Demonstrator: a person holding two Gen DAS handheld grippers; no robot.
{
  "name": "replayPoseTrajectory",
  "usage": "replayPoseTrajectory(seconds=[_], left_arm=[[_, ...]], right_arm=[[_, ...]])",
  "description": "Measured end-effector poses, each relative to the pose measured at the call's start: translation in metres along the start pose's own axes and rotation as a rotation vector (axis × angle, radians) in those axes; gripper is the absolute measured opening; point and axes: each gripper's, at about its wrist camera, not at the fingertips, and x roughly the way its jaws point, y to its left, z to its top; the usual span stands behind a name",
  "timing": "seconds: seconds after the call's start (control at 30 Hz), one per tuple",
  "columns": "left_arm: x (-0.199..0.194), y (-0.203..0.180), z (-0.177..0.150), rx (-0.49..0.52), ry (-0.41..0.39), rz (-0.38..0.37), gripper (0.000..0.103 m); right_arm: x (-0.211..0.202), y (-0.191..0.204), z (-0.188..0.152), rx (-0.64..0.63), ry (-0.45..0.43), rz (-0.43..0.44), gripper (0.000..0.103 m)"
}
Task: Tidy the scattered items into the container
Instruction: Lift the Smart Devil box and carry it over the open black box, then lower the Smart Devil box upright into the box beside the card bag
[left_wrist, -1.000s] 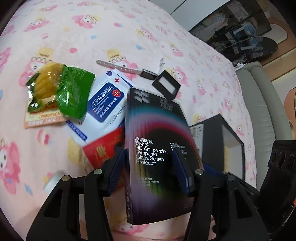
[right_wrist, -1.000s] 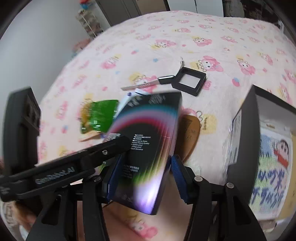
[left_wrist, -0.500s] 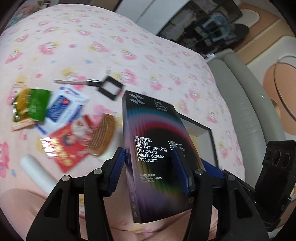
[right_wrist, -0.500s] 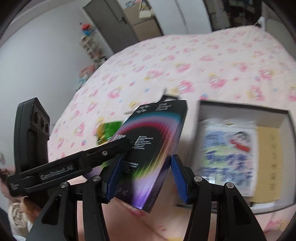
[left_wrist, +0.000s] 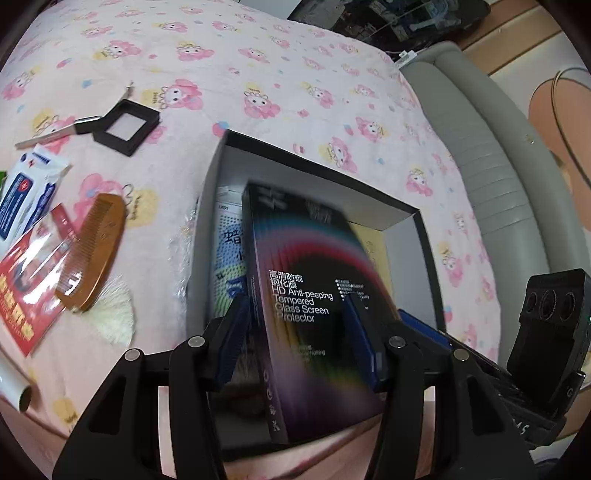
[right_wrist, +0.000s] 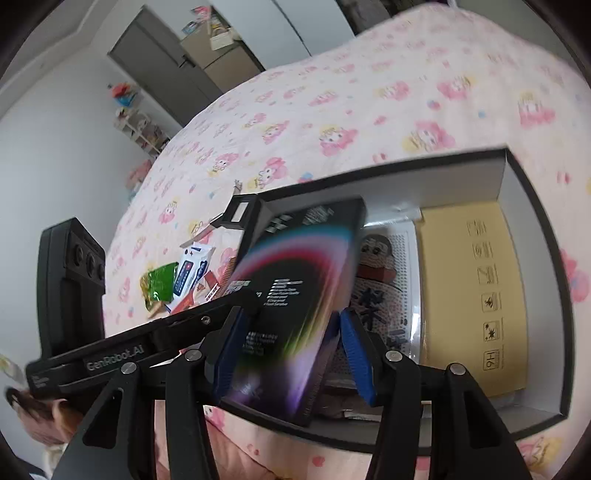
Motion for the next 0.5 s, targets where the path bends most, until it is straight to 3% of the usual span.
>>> replayPoseTrajectory(seconds=[0.17, 0.37, 0.5], left_arm=[[0.02, -0.009, -0.001, 0.041, 0.014, 0.065, 0.053], [0.035, -0.025, -0.006, 0.11, 0.004, 0.155, 0.042], [0.04, -0.032, -0.008, 0.157, -0.003, 0.226, 0.044]], right_arm=[[0.015, -0.019, 0.0, 0.039, 0.029, 0.01, 0.048], [0.021, -0.036, -0.002, 0.084, 0.045, -0.02, 0.046], [0.015, -0.04, -0.002, 0.09, 0.025, -0.019, 0.044]])
